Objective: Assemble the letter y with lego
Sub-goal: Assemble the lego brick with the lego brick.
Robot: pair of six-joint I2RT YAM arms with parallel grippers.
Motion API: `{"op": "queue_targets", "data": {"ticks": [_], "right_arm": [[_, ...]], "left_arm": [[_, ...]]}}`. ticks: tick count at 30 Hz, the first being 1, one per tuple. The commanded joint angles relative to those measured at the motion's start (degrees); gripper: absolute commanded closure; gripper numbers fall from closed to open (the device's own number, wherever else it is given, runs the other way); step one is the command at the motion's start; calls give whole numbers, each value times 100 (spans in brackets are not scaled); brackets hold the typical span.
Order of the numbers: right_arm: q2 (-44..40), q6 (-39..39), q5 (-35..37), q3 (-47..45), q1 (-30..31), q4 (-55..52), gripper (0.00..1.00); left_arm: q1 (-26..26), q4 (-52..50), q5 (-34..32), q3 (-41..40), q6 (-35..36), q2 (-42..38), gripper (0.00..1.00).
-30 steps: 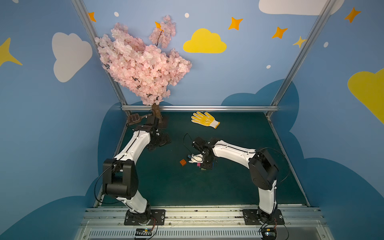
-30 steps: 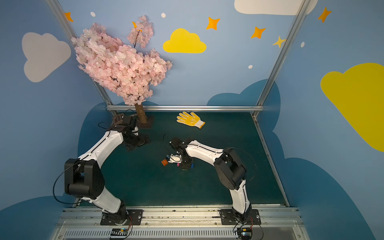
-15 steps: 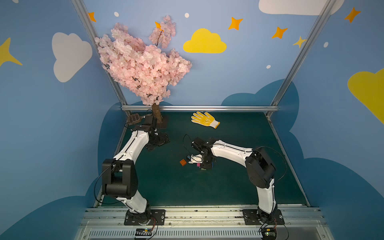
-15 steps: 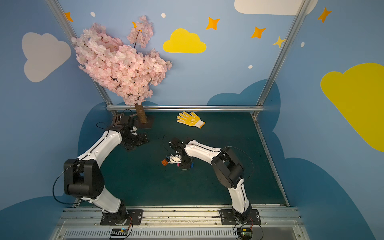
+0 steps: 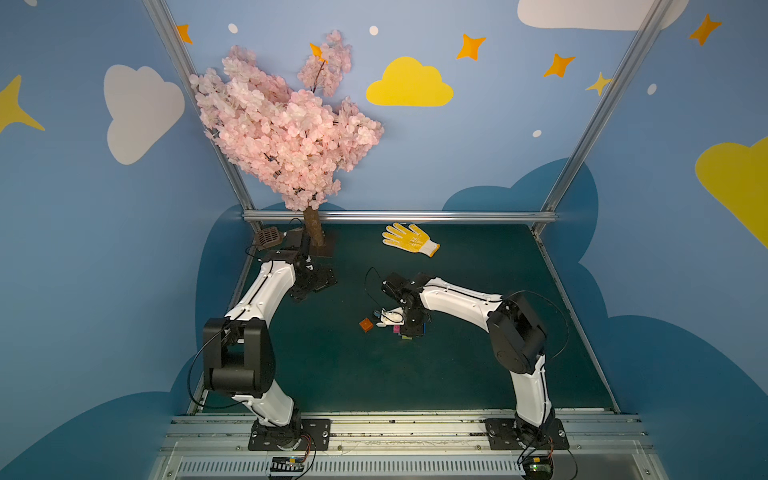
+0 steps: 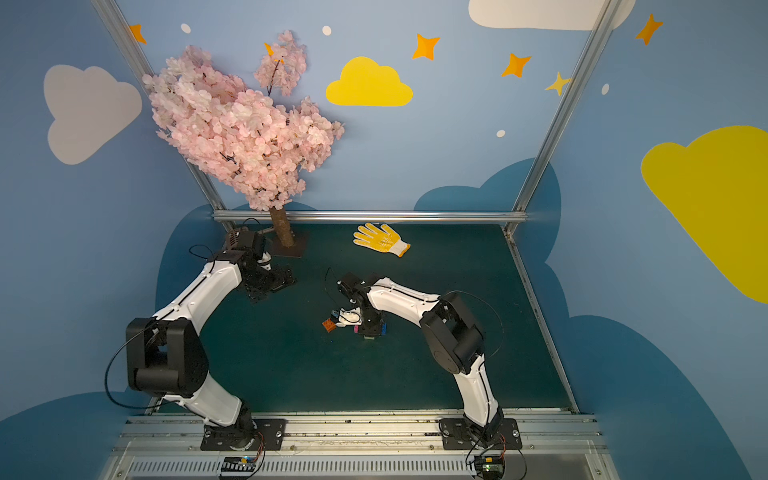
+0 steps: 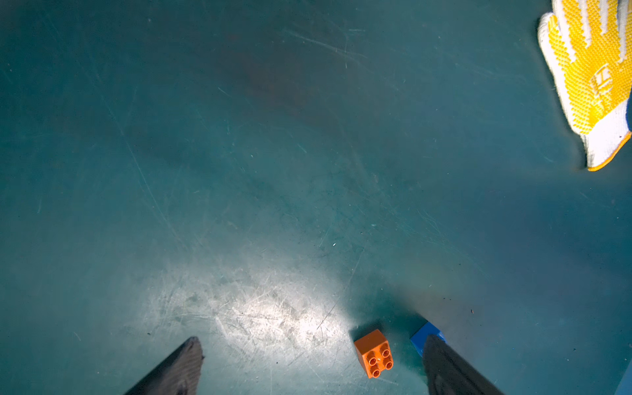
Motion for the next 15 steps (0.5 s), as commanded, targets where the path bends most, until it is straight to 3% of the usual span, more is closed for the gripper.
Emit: {"op": "queue_targets", "data": {"ticks": [1,9,15], "right_arm": [[351,-47,-54,10,-29,-24,100],[473,12,-25,-157,-5,388,100],[765,207,-119,319,-14,69,100]], "left_arm": [[37,-6,101,-47,22,-71,0],[53,20,139,-65,29,-59,0],[59,24,149,-65,39,-42,0]]}}
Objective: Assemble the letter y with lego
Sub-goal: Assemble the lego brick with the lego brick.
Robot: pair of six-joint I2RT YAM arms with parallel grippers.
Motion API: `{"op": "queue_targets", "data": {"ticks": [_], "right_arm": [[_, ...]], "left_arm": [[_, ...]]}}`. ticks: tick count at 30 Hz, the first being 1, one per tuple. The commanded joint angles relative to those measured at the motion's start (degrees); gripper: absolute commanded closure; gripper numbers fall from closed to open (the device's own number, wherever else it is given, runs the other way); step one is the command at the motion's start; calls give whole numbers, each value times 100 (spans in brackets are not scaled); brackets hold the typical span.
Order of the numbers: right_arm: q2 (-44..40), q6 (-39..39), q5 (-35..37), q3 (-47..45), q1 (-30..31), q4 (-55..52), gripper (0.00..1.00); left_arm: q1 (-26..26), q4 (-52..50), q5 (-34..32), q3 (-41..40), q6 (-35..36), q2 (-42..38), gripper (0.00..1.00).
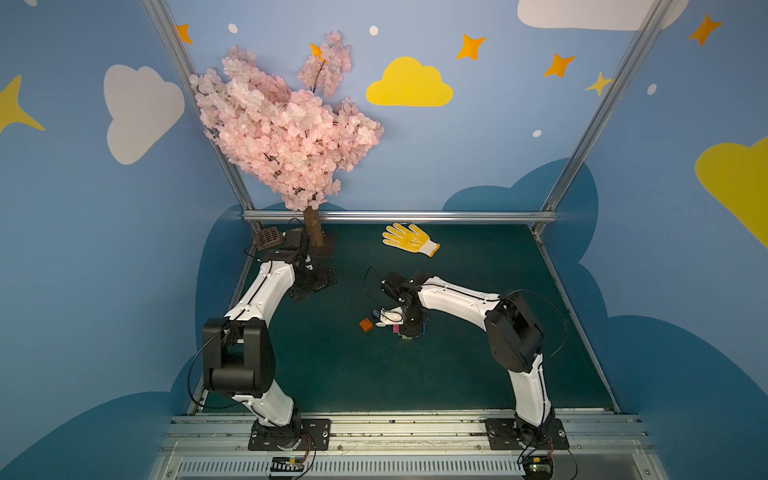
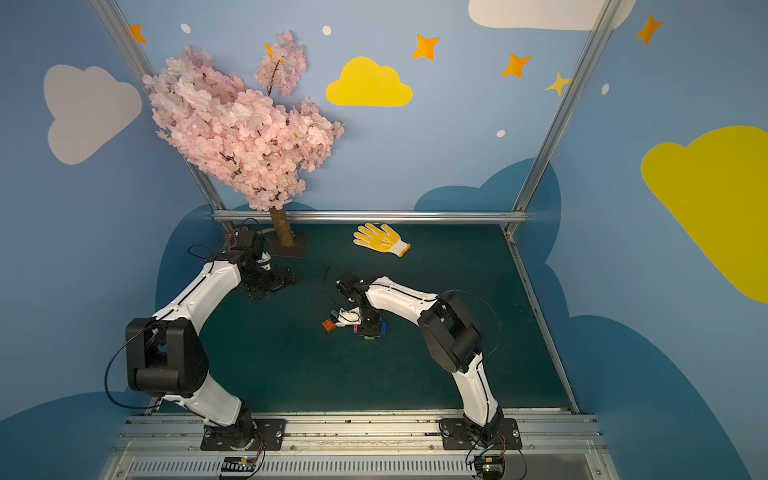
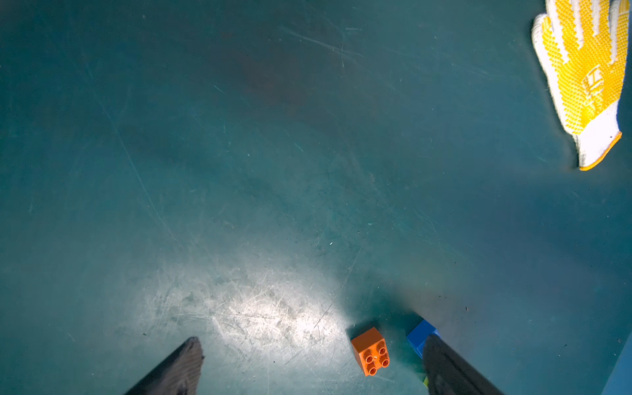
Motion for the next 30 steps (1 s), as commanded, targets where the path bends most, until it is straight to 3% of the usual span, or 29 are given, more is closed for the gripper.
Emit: {"op": "queue_targets", "data": {"ticks": [1,28,30], "right_arm": [[607,223,-128,135,-22,172,100],[546,623,-171,-675,66,637,100],[520,613,-187,-647,61,642,94]], "left_arm": [[32,21,56,-69,40,-44,0],[61,32,74,-80,50,-61,0],[57,32,56,-81,51,-60,0]]}}
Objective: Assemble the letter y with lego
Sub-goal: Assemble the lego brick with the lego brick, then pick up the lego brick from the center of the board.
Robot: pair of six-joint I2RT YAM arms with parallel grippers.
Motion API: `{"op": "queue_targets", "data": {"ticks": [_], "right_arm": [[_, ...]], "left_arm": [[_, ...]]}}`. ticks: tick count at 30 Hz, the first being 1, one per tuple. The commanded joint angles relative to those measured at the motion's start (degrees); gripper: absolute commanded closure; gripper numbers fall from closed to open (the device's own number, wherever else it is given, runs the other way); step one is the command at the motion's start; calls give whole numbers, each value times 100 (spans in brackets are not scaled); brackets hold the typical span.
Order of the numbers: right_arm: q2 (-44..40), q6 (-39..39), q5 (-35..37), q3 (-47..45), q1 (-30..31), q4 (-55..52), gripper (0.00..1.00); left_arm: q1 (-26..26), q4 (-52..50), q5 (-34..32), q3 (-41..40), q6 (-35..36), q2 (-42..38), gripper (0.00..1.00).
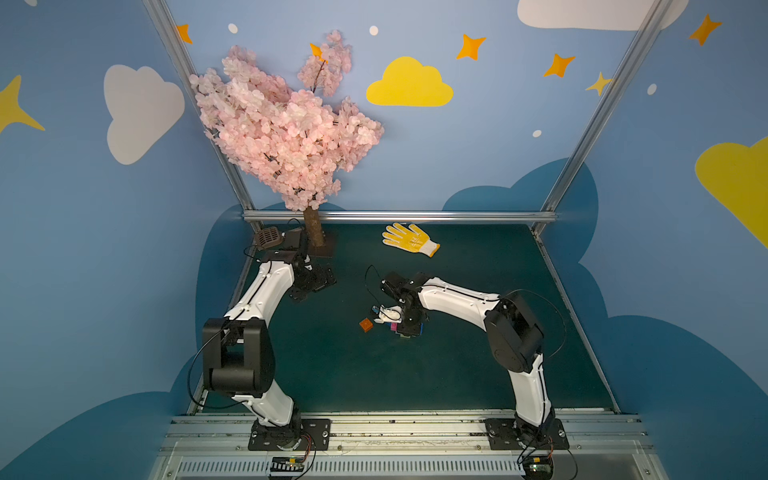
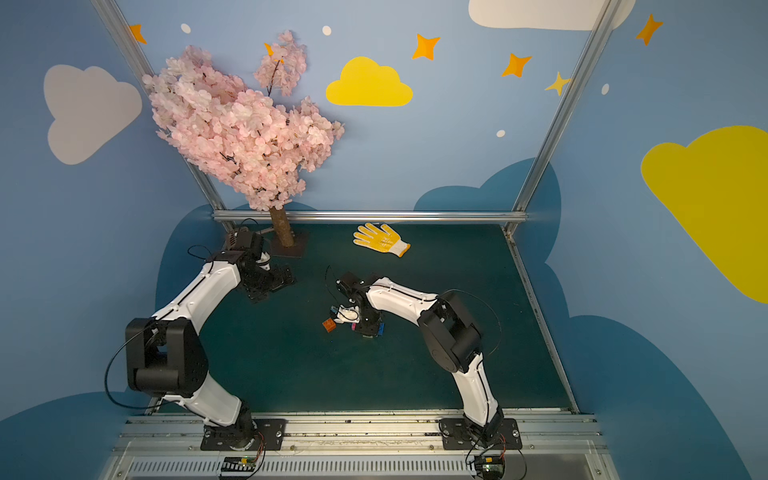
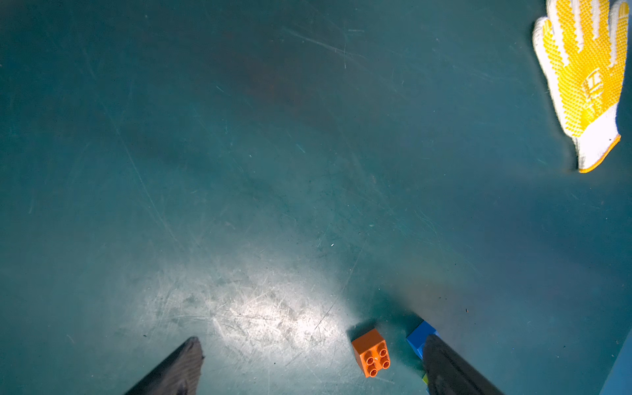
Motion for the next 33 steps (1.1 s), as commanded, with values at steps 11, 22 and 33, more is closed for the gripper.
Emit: {"op": "queue_targets", "data": {"ticks": [11,22,33], "right_arm": [[591,-35,-340,118,-105,-306,66],[315,5,-270,-42,-114,-89,61],[273,134,-287,-82,-156,83,61]], "left_arm": [[19,-8,42,-58,44,-41,0],[21,-8,27,-53,49,-42,0],[23,-8,-2,-54,59,-35,0]]}}
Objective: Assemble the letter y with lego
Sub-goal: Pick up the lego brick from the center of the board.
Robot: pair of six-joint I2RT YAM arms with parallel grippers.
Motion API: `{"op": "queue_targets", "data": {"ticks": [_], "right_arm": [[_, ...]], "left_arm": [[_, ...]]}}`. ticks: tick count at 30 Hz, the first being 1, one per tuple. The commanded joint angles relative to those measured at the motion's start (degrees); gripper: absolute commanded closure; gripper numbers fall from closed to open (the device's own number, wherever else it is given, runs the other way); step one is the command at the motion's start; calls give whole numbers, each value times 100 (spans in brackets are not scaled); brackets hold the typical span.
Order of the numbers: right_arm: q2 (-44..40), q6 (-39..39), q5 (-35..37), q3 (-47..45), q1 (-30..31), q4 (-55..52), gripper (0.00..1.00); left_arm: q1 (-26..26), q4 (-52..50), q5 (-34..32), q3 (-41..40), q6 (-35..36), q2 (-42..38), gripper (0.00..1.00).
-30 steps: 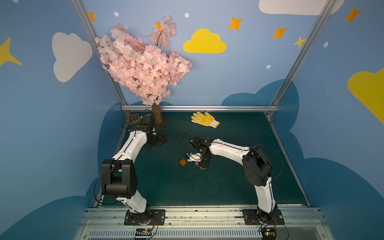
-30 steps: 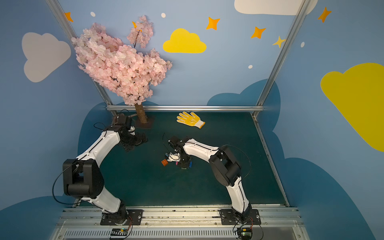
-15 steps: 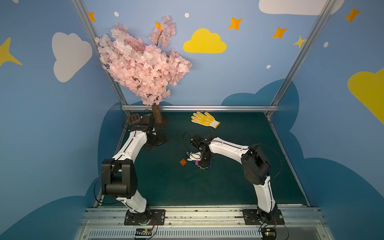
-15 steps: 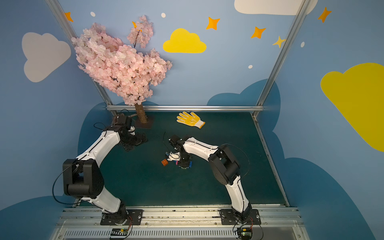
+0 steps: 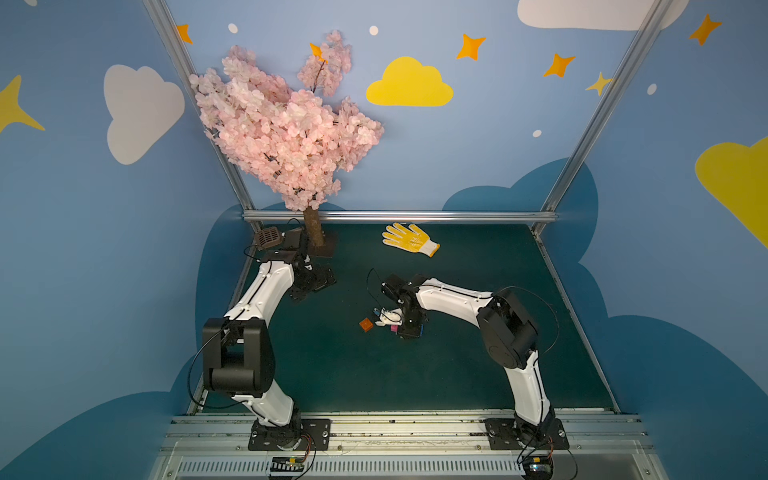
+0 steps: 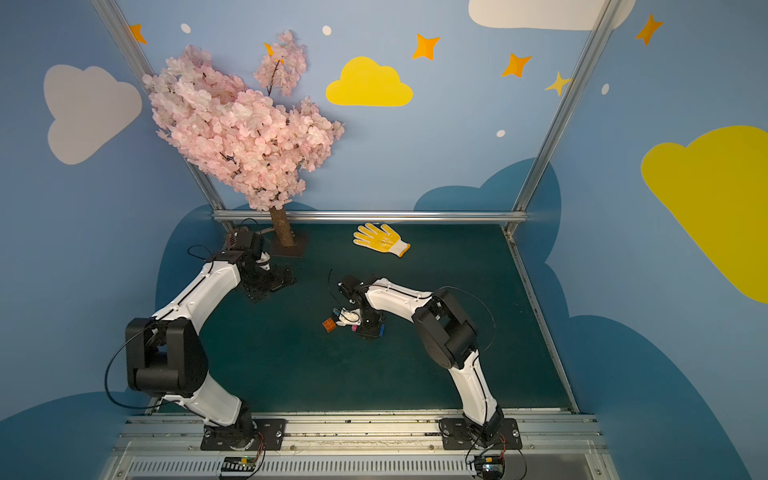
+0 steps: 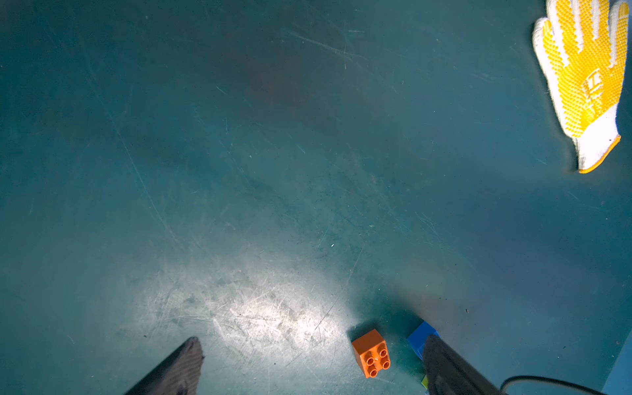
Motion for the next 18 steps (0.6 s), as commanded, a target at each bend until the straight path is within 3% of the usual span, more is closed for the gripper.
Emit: {"op": "queue_targets", "data": {"ticks": [1,18], "right_arm": [[33,130,-120,-89,-49,124,61],[-81,293,-252,-63,-92,237,56]], "left_arm": [[31,-10,-4,-57,61,-31,0],[33,-27,-44,-45,66,-32,0]]}}
